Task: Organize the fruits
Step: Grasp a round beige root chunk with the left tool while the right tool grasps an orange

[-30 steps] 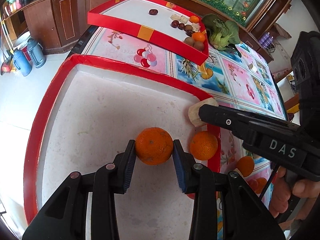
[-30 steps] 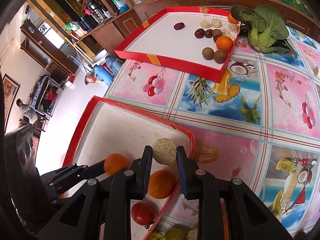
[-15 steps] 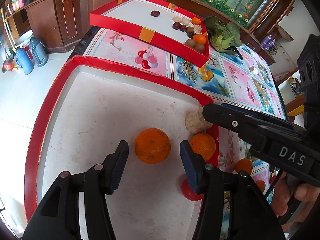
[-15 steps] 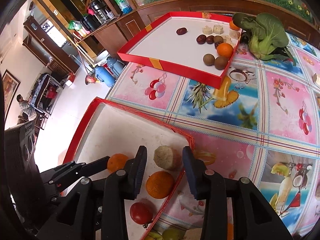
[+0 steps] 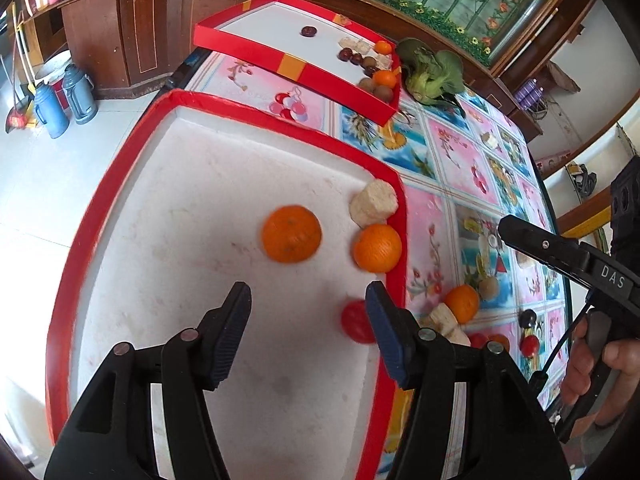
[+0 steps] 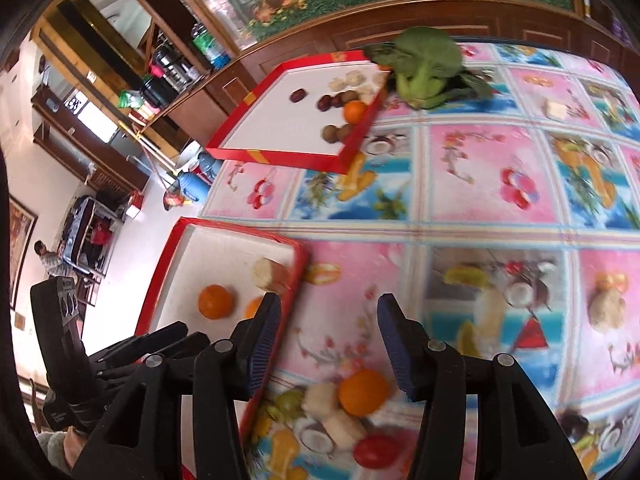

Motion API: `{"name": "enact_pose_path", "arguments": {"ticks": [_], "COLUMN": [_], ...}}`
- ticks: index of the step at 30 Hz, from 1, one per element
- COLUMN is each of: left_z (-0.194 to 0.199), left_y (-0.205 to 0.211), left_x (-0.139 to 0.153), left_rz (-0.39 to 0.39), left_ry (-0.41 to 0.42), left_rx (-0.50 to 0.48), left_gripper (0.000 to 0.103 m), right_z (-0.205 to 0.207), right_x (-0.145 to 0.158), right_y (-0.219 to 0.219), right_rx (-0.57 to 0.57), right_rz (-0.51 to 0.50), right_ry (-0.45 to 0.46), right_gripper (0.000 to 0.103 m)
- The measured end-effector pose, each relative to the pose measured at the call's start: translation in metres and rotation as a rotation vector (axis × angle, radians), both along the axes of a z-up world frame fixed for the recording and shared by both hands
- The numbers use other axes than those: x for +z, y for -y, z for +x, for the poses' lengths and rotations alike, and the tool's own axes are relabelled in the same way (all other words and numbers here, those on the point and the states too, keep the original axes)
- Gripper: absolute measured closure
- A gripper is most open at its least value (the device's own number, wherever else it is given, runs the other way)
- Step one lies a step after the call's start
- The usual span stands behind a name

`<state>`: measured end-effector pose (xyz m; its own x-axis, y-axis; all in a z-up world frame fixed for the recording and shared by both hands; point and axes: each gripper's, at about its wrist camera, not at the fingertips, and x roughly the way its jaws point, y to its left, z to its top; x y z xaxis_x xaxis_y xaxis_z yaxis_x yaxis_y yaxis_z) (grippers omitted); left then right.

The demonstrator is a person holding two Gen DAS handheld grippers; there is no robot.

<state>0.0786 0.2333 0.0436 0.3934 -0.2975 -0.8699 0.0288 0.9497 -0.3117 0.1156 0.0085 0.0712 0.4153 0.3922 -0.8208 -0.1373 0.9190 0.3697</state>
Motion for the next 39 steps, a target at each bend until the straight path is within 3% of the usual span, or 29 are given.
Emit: {"name": "enact_pose_path", "arguments": {"ticks": [7, 15, 26, 39], "left_z": [-0.020, -0.028, -0.040, -0.047], "left_y": [0.036, 0.075, 0.098, 0.111], "left_x": [0.013, 0.026, 0.021, 0.015], "left_rz": [0.042, 0.074, 0.082, 0.095], "left_ry": [0.049, 0.084, 0.069, 0.050], "left_rx": [-0.132, -0.257, -0.315, -0.354], "left_gripper": [0.045, 0.045, 0.045, 0.045], "right_z": [-0.037, -0.078, -0.103, -0.097], "right_x": [-0.011, -0.021, -0.028, -0.039], "right_y": [0.042, 0.054, 0.036, 0.039], "right_rx": [-0.049, -0.008, 0.118, 0.103], "right_rz": [-0.017, -0.044, -0.119, -0.196], "right_ry": [-0.037, -0.059, -0.062, -0.073], "right_gripper": [0.050, 0.050, 0.050, 0.050]}}
